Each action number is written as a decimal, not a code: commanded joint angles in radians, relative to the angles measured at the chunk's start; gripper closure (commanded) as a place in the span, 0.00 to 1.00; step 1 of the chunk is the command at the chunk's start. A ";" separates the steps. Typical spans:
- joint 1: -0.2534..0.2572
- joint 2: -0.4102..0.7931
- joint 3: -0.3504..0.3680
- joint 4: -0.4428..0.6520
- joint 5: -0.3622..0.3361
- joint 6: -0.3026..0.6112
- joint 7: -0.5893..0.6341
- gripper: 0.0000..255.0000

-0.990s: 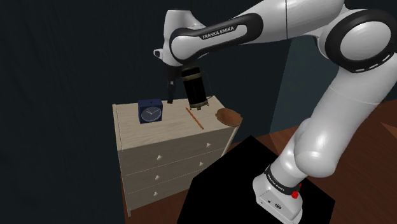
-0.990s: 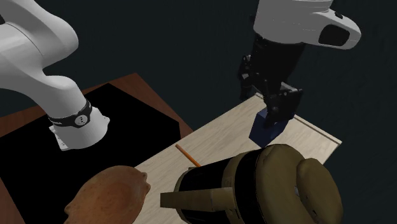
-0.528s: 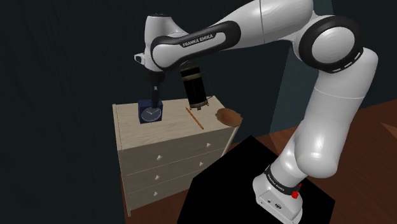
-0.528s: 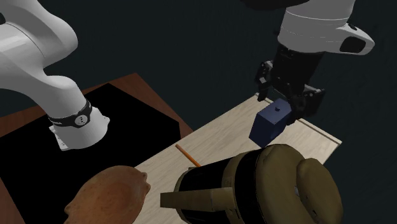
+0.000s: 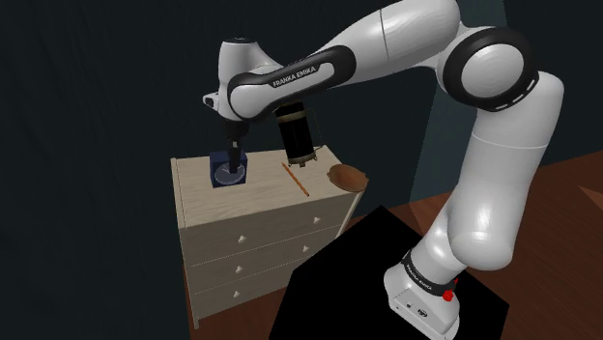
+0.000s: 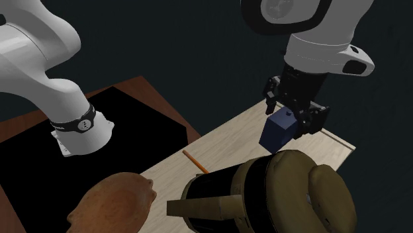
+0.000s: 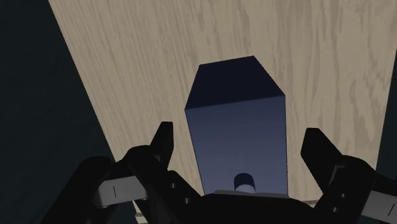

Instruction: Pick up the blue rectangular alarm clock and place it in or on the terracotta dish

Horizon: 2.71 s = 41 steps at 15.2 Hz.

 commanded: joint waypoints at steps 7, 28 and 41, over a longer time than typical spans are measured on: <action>0.000 0.001 0.000 -0.001 0.000 0.003 0.000 1.00; -0.004 -0.070 0.006 0.082 0.017 -0.150 -0.011 1.00; -0.067 -0.289 -0.027 -0.109 0.063 -0.175 -0.121 1.00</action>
